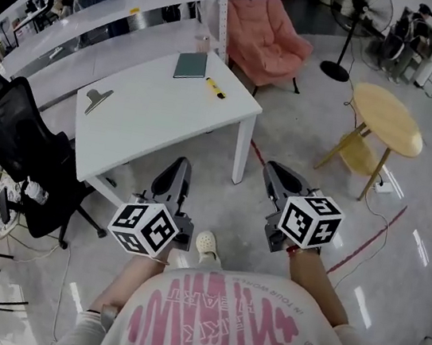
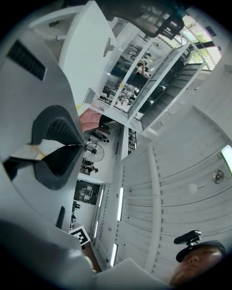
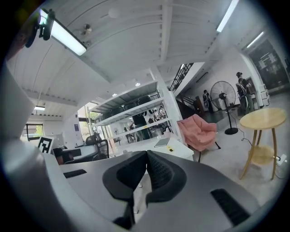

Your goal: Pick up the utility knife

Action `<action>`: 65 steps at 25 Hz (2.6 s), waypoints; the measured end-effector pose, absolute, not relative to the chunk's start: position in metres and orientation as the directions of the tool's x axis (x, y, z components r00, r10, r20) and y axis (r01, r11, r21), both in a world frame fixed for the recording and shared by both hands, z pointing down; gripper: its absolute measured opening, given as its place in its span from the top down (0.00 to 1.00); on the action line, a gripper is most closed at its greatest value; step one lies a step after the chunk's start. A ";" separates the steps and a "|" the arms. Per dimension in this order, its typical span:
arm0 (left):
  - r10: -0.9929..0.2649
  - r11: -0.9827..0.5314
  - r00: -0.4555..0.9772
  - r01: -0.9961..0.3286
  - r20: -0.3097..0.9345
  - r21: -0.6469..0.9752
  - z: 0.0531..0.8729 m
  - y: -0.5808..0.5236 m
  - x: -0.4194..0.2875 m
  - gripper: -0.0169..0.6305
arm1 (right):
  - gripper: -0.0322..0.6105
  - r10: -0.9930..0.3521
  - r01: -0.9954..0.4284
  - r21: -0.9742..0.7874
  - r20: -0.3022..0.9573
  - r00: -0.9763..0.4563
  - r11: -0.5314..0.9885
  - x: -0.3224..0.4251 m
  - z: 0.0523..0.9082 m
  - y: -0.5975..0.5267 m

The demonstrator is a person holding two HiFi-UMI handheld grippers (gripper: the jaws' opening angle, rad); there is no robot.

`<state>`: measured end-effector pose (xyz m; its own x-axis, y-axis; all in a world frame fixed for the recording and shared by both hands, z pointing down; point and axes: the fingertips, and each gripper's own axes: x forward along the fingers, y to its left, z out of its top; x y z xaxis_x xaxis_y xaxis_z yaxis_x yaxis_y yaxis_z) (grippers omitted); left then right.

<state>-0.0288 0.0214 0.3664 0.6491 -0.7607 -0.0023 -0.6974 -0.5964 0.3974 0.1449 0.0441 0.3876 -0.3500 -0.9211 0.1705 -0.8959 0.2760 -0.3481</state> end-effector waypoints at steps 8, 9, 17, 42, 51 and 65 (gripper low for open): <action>-0.741 -0.626 0.671 -0.678 -0.023 0.385 0.337 -0.125 -0.021 0.94 | 0.93 -0.911 -0.886 -0.355 0.171 -0.374 0.297 0.132 0.369 -0.100; -0.738 -0.630 0.674 -0.675 -0.026 0.384 0.335 -0.145 -0.021 0.94 | 0.93 -0.911 -0.886 -0.352 0.165 -0.377 0.302 0.130 0.365 -0.118; -0.739 -0.637 0.672 -0.669 -0.056 0.383 0.322 -0.285 -0.030 0.94 | 0.93 -0.915 -0.843 -0.416 0.057 -0.399 0.342 0.126 0.328 -0.257; -0.740 -0.597 0.671 -0.686 0.044 0.416 0.390 -0.387 -0.061 0.94 | 0.93 -0.804 -0.656 -0.587 0.016 -0.595 0.474 0.049 0.376 -0.390; -0.793 -0.504 0.605 -0.716 0.069 0.483 0.423 -0.391 -0.092 0.94 | 0.93 -0.760 -0.568 -0.711 0.072 -0.646 0.416 0.028 0.420 -0.417; -0.882 -0.374 0.463 -0.800 0.086 0.469 0.425 -0.459 -0.099 0.94 | 0.93 -0.797 -0.785 -0.480 0.250 -0.550 0.392 0.072 0.450 -0.510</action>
